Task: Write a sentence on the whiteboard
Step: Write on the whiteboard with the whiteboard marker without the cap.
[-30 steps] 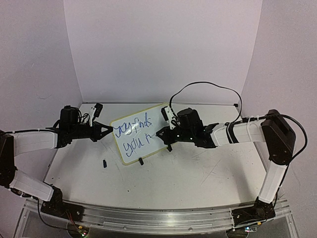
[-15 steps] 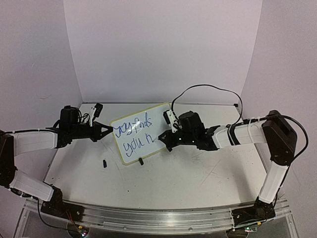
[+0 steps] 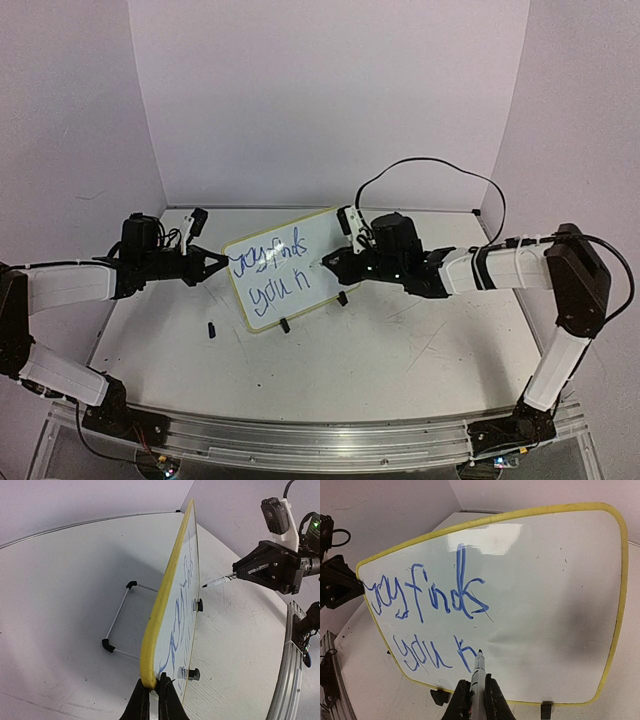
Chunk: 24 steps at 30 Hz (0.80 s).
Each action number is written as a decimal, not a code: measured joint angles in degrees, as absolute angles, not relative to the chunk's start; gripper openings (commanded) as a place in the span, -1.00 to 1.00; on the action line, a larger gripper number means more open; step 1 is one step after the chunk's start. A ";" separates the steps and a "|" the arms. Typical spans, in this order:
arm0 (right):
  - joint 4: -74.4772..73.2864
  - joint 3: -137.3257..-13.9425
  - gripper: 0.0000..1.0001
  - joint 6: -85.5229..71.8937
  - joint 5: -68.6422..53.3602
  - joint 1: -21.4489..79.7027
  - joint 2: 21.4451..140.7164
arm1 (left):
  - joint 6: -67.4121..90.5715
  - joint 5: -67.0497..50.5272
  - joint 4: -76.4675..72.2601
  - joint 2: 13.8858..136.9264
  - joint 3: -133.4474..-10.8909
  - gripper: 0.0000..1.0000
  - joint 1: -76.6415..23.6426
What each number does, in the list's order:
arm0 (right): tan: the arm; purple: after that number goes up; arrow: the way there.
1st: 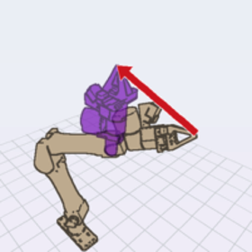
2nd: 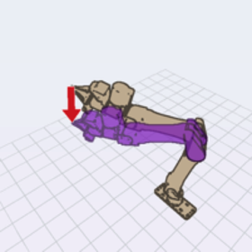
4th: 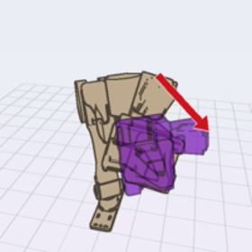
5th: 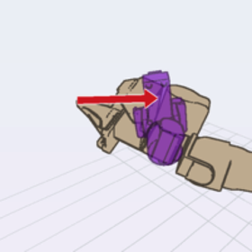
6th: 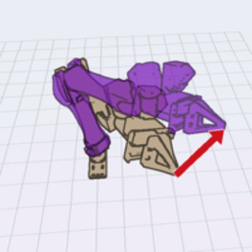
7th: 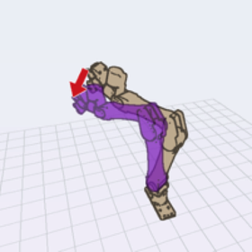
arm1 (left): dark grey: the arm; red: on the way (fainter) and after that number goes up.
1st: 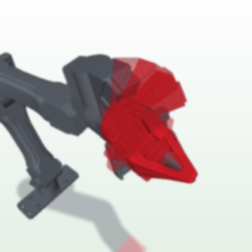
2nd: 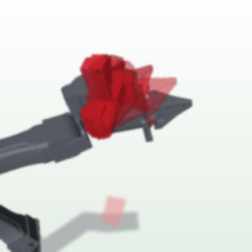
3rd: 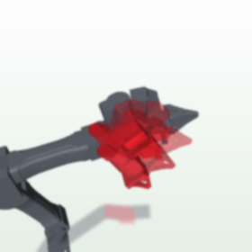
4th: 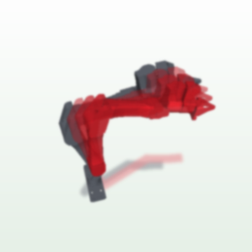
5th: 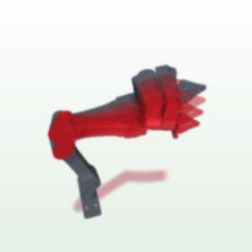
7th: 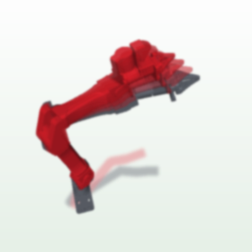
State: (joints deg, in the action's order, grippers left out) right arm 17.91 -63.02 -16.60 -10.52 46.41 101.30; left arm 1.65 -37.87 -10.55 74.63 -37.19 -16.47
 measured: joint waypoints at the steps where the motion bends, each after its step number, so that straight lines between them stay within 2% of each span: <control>1: 17.87 -63.02 -1.00 -16.60 -10.52 46.37 101.49 | 1.67 -37.87 -10.55 74.63 -37.19 -1.00 -16.47; 24: 17.37 -65.14 -1.00 -15.75 -10.98 45.89 105.12 | 1.65 -37.80 -10.55 74.63 -37.19 -1.00 -16.51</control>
